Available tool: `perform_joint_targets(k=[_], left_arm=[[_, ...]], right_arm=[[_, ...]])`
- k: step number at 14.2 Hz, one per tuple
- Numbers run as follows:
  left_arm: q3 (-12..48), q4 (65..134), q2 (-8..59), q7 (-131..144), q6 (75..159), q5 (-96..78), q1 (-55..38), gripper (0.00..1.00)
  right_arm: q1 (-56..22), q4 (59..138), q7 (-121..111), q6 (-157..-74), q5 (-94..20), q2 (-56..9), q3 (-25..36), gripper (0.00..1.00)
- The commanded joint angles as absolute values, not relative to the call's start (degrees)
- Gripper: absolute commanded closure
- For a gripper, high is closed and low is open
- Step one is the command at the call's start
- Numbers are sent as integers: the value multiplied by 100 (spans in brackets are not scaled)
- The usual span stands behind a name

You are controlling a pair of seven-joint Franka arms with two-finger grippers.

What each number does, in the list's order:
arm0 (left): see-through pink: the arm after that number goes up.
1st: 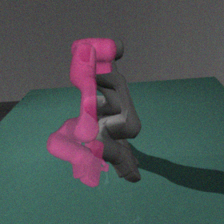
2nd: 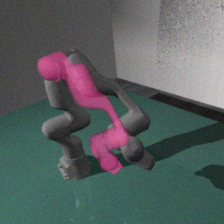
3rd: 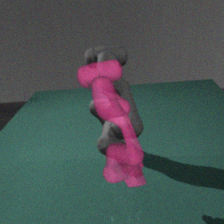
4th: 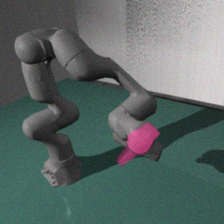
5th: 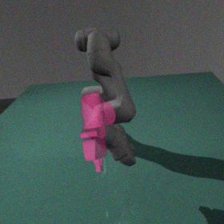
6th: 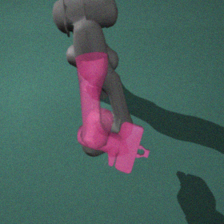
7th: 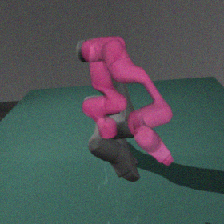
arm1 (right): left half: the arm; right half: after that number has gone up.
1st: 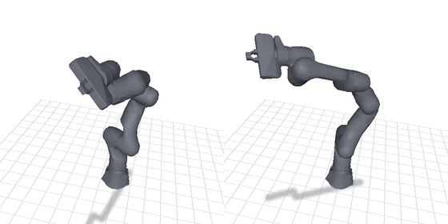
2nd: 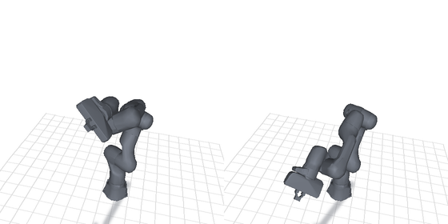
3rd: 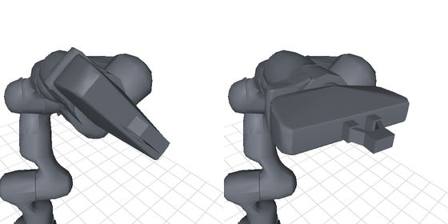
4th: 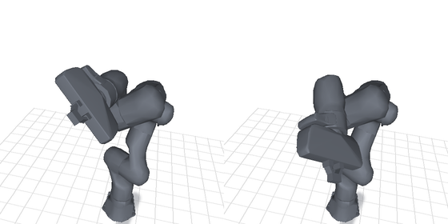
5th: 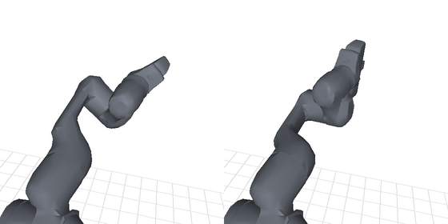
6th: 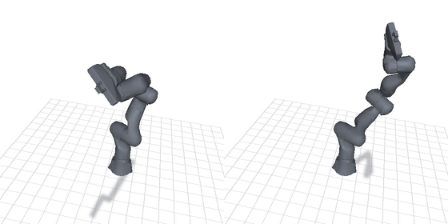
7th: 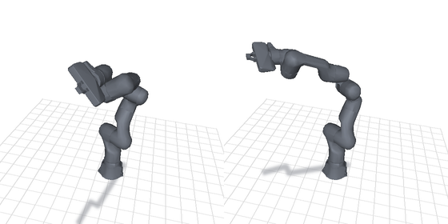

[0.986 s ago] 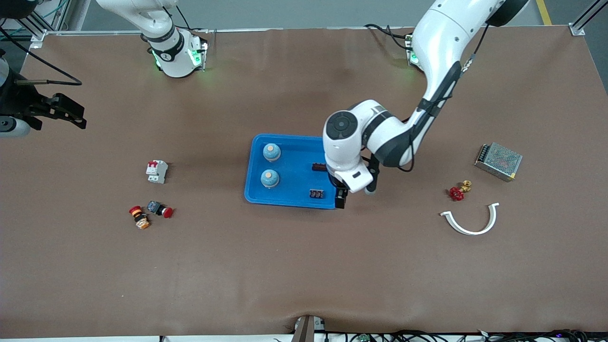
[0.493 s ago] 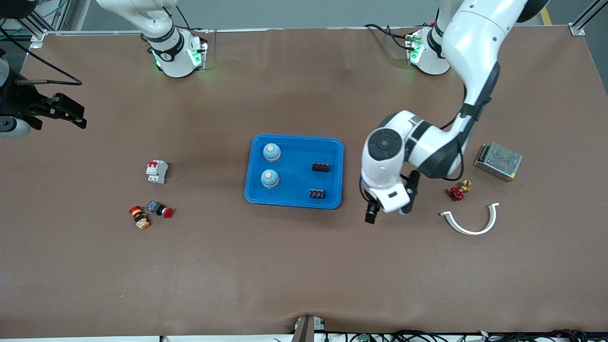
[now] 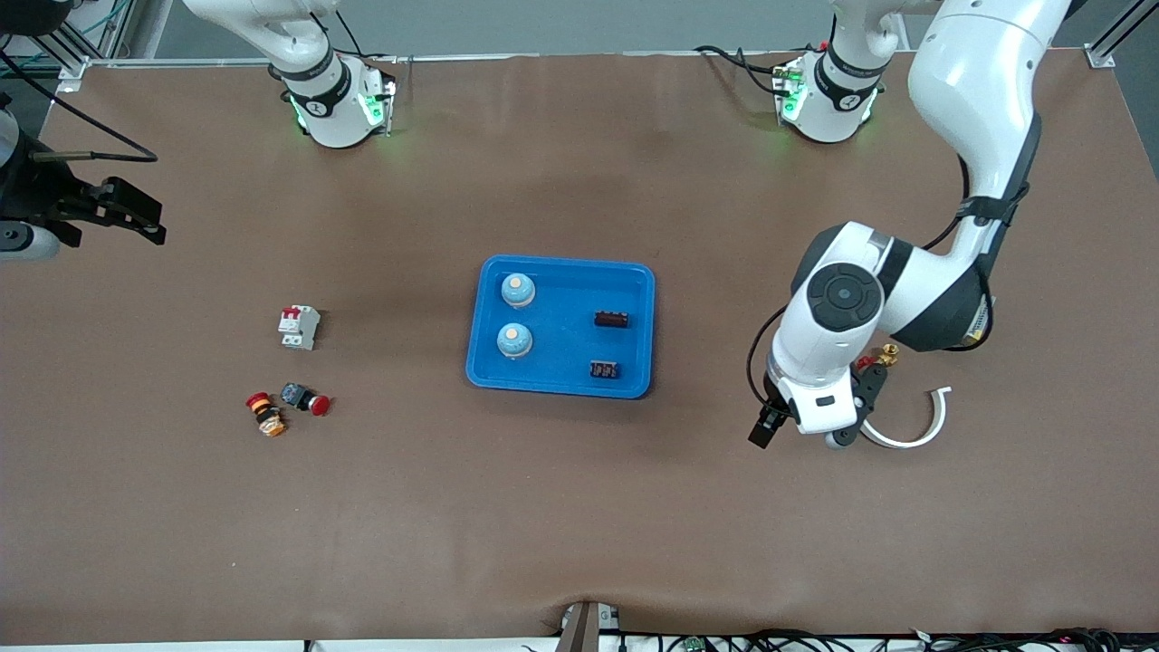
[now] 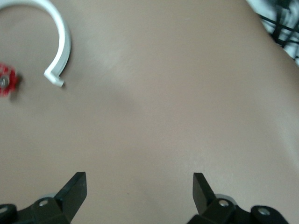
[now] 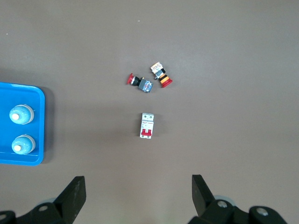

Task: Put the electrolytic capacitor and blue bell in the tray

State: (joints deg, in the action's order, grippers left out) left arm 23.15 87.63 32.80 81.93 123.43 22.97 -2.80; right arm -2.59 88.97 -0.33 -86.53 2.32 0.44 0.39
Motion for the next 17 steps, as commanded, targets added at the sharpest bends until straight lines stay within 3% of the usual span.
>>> perform_joint_targets(k=[1, 17], left_arm=[[2382, 8676, 3094, 6896, 12287, 2250, -37, 0], [2452, 8648, 2242, 2032, 11374, 1512, 1563, 0]], right_arm=[[-264, 8824, -79, -8578, 264, 61, -18, 0], [0, 9053, -158, -8569, 54, 510, 53, 0]])
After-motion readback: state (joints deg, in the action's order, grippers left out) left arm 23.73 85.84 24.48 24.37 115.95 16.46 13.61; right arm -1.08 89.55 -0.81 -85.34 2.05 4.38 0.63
